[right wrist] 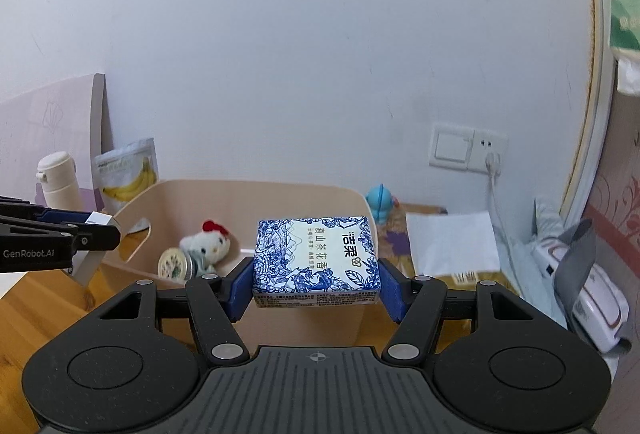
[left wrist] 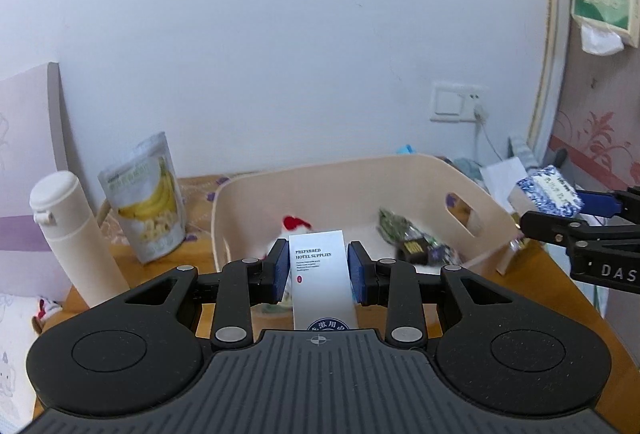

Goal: Organize objects
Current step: 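Lift and carry white box in left tool while right tool carries patterned box to basket, then open left tool to drop white box in basket while right tool drops patterned box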

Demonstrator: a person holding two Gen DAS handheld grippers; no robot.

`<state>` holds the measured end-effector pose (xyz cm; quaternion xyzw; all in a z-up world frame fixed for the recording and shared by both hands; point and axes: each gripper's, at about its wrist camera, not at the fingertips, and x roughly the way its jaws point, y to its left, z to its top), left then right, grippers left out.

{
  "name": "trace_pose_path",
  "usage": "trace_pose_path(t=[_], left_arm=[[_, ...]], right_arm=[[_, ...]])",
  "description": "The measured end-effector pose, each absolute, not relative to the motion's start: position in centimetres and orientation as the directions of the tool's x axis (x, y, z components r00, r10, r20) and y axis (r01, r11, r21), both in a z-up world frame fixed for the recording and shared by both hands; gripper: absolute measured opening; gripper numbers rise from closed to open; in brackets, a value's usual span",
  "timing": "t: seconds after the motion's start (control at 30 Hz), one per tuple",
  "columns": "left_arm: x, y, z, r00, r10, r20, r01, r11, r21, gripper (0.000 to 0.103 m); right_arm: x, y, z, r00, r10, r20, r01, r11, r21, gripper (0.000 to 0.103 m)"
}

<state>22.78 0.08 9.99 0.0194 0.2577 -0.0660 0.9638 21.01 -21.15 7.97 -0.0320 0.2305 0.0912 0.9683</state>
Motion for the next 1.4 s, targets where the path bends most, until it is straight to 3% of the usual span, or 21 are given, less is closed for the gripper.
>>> trace_pose_path(t=[0.6, 1.4], left_arm=[[31.3, 0.3, 7.6, 0.829, -0.121, -0.546, 0.144, 0.990, -0.002, 0.032], [35.4, -0.6, 2.9, 0.710, -0.091, -0.699, 0.129, 0.992, 0.001, 0.033]], right_arm=[[27.6, -18.4, 7.7, 0.877, 0.147, -0.458, -0.177, 0.984, -0.024, 0.061], [32.2, -15.9, 3.0, 0.766, 0.125, -0.630, -0.227, 0.970, -0.083, 0.061]])
